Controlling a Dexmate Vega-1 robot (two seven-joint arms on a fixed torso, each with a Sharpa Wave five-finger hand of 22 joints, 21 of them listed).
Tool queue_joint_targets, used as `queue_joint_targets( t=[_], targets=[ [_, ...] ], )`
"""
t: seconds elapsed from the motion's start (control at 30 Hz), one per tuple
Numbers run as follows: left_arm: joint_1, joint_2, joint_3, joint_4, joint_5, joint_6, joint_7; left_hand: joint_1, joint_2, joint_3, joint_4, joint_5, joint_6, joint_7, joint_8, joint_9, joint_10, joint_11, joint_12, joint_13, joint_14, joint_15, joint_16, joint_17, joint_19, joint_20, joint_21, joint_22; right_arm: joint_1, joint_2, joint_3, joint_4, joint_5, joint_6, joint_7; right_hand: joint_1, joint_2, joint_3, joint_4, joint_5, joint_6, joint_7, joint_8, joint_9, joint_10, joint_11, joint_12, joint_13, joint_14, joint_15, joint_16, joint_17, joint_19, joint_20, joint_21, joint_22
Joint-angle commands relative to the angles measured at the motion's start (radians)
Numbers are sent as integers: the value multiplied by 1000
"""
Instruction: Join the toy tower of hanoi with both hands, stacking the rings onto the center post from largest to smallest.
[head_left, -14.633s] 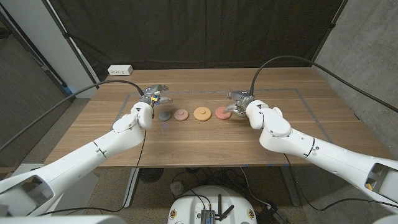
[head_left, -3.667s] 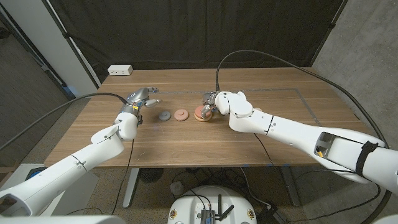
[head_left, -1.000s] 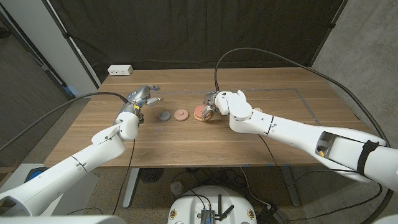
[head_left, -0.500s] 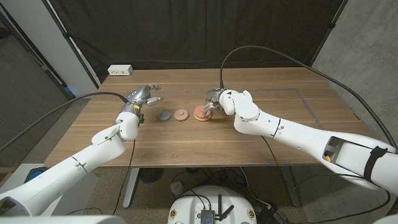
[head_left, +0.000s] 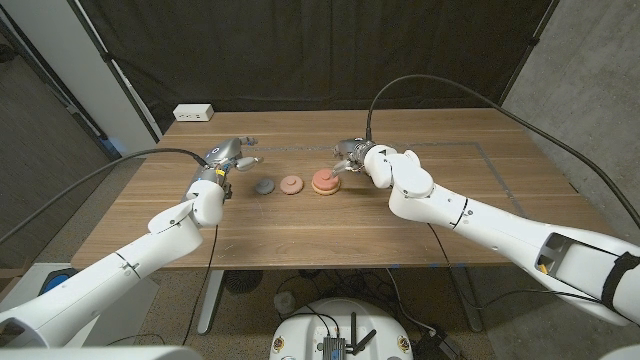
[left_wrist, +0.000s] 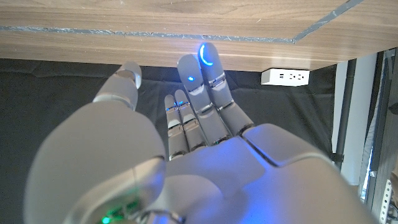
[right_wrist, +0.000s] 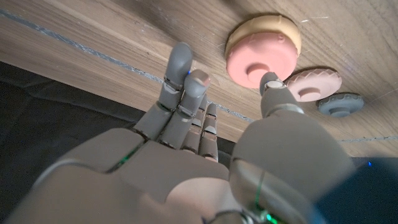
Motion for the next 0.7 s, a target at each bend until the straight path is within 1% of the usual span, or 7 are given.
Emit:
queue_joint_targets(
  t=[0.03,0.23,0.4,0.5,0.7],
  targets=[
    [13,-16,-9,-23,-18,-1,14,1,-5,7,1,5,-2,-1,2,2,-1,1,-4,2,2,-78,1,3,0,-139,7,1,-122,-66,103,-54,49,53,-173,17,3,15,-6,12,14,-5,4,4,2,-5,-1,1,14,-38,10,5,16,-90,7,5],
    [-3,-24,7,-22,-8,6,6,0,-5,8,1,5,-1,-1,3,2,1,2,-3,2,3,-78,2,3,0,-139,7,0,-152,-91,130,-82,46,39,-195,30,5,24,-11,18,28,-9,8,6,20,-15,6,4,26,-38,23,11,22,-90,11,7],
    [0,-26,11,-43,2,42,3,-1,-5,8,1,5,-2,0,3,3,0,3,-4,2,3,-78,3,3,0,-139,7,0,-178,-101,154,-92,54,45,-229,34,7,28,-11,22,33,-8,9,7,27,-22,8,6,32,-38,30,14,22,-90,12,5],
    [5,-23,17,-64,26,88,10,-1,-6,9,1,5,-5,0,2,3,-6,3,-6,2,4,-78,4,5,-1,-139,7,1,-192,-104,166,-95,57,45,-249,37,9,31,-11,24,36,-6,10,8,32,-24,10,7,32,-38,30,11,26,-89,15,7],
    [11,-24,10,-72,12,93,7,-4,-8,8,1,5,-11,0,1,3,-12,1,-9,1,-1,-77,2,3,-6,-139,4,-1,-223,-113,200,-103,77,32,-288,40,8,35,-11,27,38,-6,9,9,20,-19,4,10,37,-37,37,15,25,-89,14,7]
  ],
)
